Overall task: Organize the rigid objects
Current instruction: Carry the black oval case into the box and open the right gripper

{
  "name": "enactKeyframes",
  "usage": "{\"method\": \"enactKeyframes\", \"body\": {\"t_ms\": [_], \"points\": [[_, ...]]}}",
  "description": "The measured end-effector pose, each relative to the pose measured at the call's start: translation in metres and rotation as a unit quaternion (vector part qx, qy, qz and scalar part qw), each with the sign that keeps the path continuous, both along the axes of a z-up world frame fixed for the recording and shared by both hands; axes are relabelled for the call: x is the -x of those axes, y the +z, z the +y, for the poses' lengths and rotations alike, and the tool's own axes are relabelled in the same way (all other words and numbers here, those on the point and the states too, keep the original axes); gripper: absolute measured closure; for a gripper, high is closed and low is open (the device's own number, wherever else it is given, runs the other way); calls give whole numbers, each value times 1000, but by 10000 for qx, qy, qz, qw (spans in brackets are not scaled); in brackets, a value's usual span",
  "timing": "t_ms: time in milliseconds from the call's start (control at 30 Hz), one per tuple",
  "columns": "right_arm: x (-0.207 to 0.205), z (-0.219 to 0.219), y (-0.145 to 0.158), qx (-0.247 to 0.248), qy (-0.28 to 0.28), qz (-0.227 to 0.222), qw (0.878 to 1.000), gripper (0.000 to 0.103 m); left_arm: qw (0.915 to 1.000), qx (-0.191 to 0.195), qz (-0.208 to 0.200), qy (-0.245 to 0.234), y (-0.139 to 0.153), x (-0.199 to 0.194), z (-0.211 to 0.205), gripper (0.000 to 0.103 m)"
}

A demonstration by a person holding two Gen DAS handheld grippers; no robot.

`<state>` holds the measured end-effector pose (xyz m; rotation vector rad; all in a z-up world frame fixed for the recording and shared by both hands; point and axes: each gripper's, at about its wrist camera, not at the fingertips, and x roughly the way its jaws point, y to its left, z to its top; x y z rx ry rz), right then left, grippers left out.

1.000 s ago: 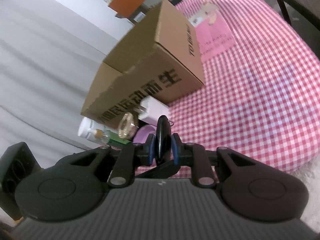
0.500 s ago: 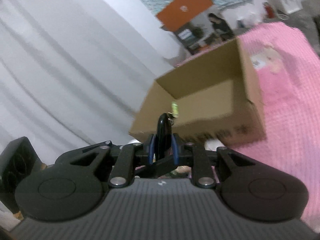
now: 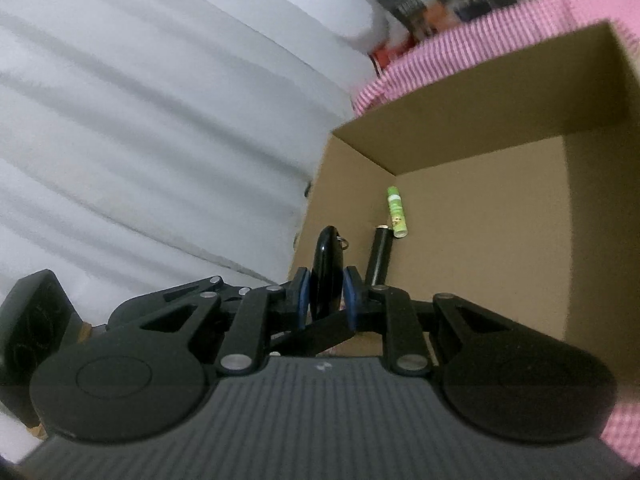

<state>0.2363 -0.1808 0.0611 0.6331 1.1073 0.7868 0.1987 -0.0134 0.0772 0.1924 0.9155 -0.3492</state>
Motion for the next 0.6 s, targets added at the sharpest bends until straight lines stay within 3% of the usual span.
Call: {"method": "enactKeyframes", "body": {"t_ms": [233,400,467,533,600], "points": [[-57,27,-55,150,104,948,9953,86,9956,-179,901,162,-45,-57,19,71],[-70,46,-85,372,309,1390,9891,85,9883,-381,1461,192,-69,-75,29,69],[-70,50,-95,394,380,1555,9863,84,9865,-444,1569,181,-73,-75,25,58],[-72,56,-99,468,458,1634,9844,84,9869,-452,1540,151,-71,-72,25,39],[-69,60,-100,517,473,1645,9839,78,9884,-463,1438,128,-66,-70,25,37]]}}
